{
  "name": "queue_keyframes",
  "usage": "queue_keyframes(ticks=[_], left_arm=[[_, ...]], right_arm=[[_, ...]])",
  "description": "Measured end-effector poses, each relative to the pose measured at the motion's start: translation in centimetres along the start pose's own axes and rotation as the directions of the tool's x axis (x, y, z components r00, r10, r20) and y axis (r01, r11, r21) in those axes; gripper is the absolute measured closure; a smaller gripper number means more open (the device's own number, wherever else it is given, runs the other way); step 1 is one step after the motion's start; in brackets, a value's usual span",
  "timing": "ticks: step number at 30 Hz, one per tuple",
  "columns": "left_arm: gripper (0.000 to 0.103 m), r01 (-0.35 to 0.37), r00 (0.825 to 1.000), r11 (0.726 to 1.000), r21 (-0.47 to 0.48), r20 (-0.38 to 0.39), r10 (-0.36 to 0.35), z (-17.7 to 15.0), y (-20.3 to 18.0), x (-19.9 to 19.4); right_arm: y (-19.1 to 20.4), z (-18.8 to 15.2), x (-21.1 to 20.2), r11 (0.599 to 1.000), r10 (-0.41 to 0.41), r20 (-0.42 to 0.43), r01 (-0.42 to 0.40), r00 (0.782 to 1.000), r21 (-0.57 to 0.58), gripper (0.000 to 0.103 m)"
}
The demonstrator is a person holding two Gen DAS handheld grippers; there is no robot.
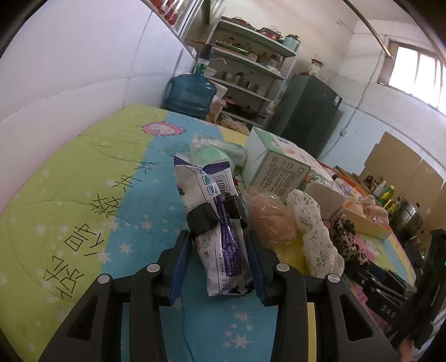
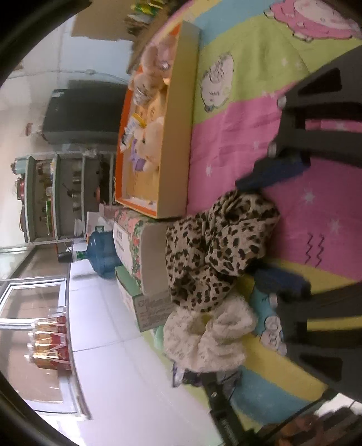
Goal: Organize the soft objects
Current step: 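Grasp the purple-white snack bag with the left tool while the right tool grasps the leopard-print cloth, then carry the snack bag and leopard-print cloth over the cardboard box with both tools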
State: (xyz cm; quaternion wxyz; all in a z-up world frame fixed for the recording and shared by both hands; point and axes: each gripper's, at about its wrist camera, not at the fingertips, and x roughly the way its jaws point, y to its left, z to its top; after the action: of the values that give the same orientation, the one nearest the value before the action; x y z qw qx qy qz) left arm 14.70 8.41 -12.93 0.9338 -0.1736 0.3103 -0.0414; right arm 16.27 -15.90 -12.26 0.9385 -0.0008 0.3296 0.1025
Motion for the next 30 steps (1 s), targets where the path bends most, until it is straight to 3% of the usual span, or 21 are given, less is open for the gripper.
queue_keyframes(ticks=[1, 2, 3, 10, 19, 30], left_arm=[[0.064, -0.002, 1.000, 1.000, 0.009, 0.005, 0.002, 0.0, -0.1, -0.1], [0.066, -0.003, 1.000, 1.000, 0.017, 0.011, 0.003, 0.0, -0.3, -0.2], [0.068, -0.006, 1.000, 1.000, 0.024, 0.018, 0.006, 0.0, -0.3, -0.2], [0.071, 0.004, 0.999, 1.000, 0.023, 0.049, -0.005, -0.2, -0.1, -1.0], [0.071, 0.020, 0.993, 0.999, 0.035, 0.119, -0.024, 0.3, -0.6, -3.4], [0.071, 0.058, 0.986, 0.991, 0.117, 0.151, -0.075, 2.1, -4.2, -5.4]], right_arm=[[-0.2, 0.0, -0.1, 1.000, 0.013, 0.004, -0.013, 1.000, 0.004, 0.074], [-0.5, 0.0, -0.1, 0.999, 0.036, 0.002, -0.036, 0.999, 0.014, 0.088], [-0.8, 0.0, -0.2, 0.998, 0.062, 0.000, -0.062, 0.998, 0.030, 0.090], [-1.2, 0.1, -1.0, 0.996, 0.088, 0.034, -0.089, 0.996, 0.018, 0.094], [-0.7, 0.8, -4.1, 0.997, 0.064, 0.136, -0.059, 0.989, -0.040, 0.094], [-2.3, 2.1, -6.8, 0.999, 0.027, 0.208, -0.022, 0.978, -0.029, 0.094]])
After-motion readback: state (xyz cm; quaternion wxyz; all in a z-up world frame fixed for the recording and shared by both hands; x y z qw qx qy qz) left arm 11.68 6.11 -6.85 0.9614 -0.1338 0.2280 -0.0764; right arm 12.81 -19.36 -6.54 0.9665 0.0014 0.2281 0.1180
